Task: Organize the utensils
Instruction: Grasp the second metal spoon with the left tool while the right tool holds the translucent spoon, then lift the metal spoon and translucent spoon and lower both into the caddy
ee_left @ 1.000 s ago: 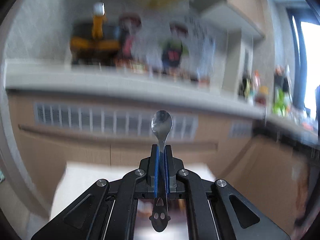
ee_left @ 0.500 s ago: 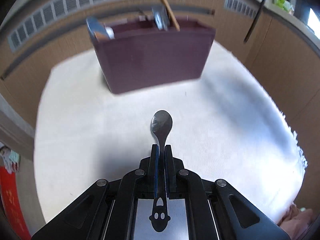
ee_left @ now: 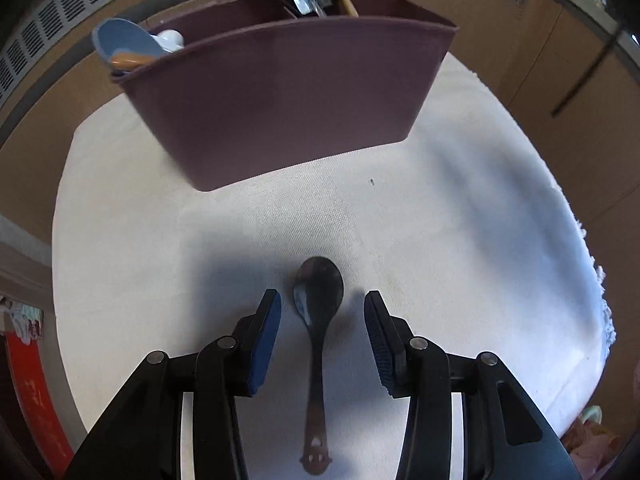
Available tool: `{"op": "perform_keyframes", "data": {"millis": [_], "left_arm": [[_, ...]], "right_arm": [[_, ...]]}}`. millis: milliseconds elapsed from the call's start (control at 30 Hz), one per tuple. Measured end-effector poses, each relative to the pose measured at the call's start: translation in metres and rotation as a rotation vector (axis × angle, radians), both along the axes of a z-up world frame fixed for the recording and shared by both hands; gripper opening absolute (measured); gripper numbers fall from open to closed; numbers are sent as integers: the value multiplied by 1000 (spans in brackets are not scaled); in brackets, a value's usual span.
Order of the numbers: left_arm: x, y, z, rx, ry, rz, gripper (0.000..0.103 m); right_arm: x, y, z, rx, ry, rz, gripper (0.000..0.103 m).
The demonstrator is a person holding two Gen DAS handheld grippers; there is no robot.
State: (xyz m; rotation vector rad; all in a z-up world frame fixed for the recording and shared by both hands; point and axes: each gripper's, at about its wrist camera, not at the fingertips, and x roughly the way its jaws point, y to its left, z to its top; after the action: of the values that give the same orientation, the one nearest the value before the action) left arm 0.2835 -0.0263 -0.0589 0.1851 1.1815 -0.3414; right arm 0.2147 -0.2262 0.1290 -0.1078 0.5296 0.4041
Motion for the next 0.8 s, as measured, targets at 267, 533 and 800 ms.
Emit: {"op": "perform_keyframes", "data": {"millis": [267,533,800], "left_arm": [[-6,1,2,-58,-69,-1,29],[-48,27,167,-290,-524,7,29],[-27,39,280,-410,-930,75,29]], "right_arm": [[-4,-4,-2,-1,11,-10,30],[-15,3,55,19,-153,-21,30],[17,30,101,45,-259,-28,30]]}}
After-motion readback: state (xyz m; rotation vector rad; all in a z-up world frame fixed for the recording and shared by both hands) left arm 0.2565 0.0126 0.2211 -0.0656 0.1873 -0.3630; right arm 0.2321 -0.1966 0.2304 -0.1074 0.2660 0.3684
